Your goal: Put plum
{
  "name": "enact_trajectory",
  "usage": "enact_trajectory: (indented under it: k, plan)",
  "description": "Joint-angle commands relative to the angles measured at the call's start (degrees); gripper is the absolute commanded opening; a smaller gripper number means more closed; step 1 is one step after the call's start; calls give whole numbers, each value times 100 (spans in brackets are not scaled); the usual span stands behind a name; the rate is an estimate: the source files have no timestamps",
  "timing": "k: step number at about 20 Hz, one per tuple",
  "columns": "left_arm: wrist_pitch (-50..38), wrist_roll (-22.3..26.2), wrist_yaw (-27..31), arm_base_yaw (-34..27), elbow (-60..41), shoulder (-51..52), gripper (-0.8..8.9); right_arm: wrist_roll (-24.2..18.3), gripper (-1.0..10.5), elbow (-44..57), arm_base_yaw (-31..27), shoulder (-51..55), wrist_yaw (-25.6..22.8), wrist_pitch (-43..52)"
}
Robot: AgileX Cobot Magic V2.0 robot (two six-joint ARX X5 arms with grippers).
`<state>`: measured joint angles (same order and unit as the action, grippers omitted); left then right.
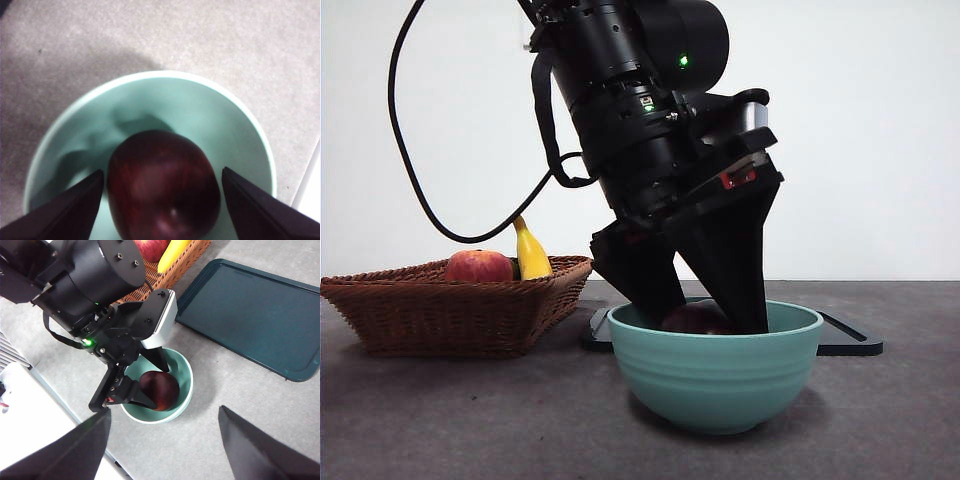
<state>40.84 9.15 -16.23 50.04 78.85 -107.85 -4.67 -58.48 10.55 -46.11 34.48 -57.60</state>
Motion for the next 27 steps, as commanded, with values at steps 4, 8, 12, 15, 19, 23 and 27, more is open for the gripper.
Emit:
enact_trajectory:
  k: [4, 8, 12, 15, 19, 23, 27]
  plan:
    - [-20, 70, 13, 70, 127, -83, 382, 15, 340, -122, 26, -26, 0, 50]
    - [-7, 63, 13, 22, 190, 177, 382, 15, 340, -122, 26, -26, 0, 50]
    - [-9, 22, 15, -149, 400, 763, 382, 15, 340, -122, 26, -26, 0, 50]
    - [-35, -48, 15, -446, 525, 1399, 382, 15, 340, -122, 26, -26, 0, 52]
    - [-9, -146, 15, -1102, 525, 2262, 378, 15, 340, -122, 26, -26, 0, 52]
    - [247, -243, 13, -1917, 525, 2992, 379, 13, 340, -122, 26, -26, 0, 55]
    - [1019, -81, -44, -2647, 485, 3460, 380, 13, 340, -122, 26, -26, 0, 61]
